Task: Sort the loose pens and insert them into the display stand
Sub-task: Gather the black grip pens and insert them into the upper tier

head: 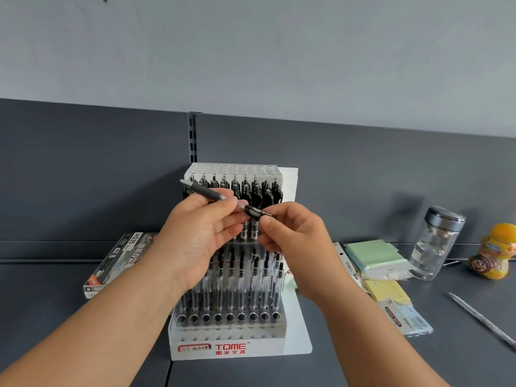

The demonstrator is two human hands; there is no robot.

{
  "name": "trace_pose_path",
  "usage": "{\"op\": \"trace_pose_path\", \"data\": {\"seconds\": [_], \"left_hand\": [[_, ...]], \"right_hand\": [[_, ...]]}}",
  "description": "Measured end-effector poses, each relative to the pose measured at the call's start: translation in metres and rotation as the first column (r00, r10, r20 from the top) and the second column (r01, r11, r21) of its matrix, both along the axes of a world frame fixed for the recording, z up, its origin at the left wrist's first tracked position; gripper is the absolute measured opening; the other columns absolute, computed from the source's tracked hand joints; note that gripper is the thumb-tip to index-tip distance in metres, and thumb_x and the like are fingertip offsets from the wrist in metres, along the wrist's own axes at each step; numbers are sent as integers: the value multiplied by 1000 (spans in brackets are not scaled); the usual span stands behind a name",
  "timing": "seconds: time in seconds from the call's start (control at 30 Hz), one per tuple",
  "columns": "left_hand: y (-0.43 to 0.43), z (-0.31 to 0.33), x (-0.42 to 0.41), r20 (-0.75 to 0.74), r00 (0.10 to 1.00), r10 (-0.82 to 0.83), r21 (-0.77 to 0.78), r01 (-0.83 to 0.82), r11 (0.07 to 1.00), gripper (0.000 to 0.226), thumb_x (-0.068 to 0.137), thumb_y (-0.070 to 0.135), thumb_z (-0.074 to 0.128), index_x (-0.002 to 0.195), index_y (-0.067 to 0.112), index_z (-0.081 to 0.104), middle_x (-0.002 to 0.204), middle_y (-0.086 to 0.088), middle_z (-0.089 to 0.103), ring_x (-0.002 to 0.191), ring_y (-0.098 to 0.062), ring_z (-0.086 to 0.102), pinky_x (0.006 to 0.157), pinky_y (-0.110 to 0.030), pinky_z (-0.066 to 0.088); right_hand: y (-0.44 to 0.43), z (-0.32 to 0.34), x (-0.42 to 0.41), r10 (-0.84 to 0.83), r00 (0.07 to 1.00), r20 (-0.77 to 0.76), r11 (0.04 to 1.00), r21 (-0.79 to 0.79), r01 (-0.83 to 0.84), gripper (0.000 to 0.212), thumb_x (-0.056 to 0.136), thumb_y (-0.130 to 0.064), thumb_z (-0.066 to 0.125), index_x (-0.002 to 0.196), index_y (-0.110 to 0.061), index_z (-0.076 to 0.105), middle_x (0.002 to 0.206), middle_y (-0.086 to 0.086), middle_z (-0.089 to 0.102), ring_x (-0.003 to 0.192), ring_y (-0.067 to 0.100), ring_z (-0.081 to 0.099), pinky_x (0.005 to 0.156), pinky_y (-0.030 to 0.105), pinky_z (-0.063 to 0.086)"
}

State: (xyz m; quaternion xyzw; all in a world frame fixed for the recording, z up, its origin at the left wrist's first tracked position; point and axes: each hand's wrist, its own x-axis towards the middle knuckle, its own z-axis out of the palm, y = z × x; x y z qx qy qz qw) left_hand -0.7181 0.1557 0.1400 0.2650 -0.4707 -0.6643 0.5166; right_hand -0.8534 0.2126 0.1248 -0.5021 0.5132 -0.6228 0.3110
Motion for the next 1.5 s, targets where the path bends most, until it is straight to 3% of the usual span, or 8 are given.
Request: {"op": "trace_pose_path", "data": {"seconds": [0.17,0.3,0.4,0.5,0.6,0.77,1.03,1.5], "left_hand": [[-2,-3,0,-38,997,68,35,-67,997,6,87,7,62,89,12,64,73,-1,62,66,-11,61,62,-24,55],[2,-12,-5,141,988,56,-75,-46,996,16,82,-9,62,84,8,62,74,-3,62,70,-15,61,66,-25,55],[3,-14,-7,306,942,140,-239,-67,969,19,80,-8,66,85,10,64,79,-3,64,72,-14,63,72,-25,55],[-2,-18,-4,519,785,338,-508,-35,861,19,82,7,70,93,21,65,90,7,66,79,-1,62,73,-13,50],[-6,-26,8,652,508,563,-693,98,714,25,87,35,64,111,29,60,107,17,56,101,0,53,87,-19,41],[-7,-36,28,692,207,692,-719,285,634,55,88,60,43,132,29,50,125,12,47,121,-11,38,100,-30,33],[-7,-44,39,725,156,671,-675,356,647,66,86,66,37,138,26,45,128,12,43,121,-9,34,101,-26,31],[-10,-44,38,724,130,677,-672,355,650,64,87,65,36,137,27,46,127,12,44,121,-9,35,101,-27,33]], "right_hand": [[-1,1,-24,47,933,357,999,3,-51,18,87,6,58,90,-10,62,70,4,60,62,13,59,64,23,52],[-7,4,-31,150,724,674,989,-92,-119,11,88,-1,57,91,-12,56,69,2,61,59,11,60,61,23,53],[-12,6,-30,112,701,704,993,-63,-96,10,89,-7,60,84,-13,53,67,0,65,60,10,62,62,23,54],[-15,11,-31,18,784,621,1000,-30,1,11,90,-9,61,81,-12,55,66,0,65,60,12,62,66,26,55],[-17,20,-37,-147,923,357,975,-106,196,11,90,-7,61,82,-13,59,70,2,65,63,12,60,68,28,55],[-24,28,-42,-354,927,-123,924,-200,326,12,88,-13,64,82,-23,63,75,0,69,69,14,64,71,34,56],[-38,0,-37,-324,870,-373,943,-47,330,9,88,-19,65,97,-19,64,82,-5,67,80,13,65,81,34,55],[-36,0,-38,-318,827,-464,934,-5,357,10,90,-24,62,96,-16,61,79,-7,63,71,11,59,64,26,48]]}}
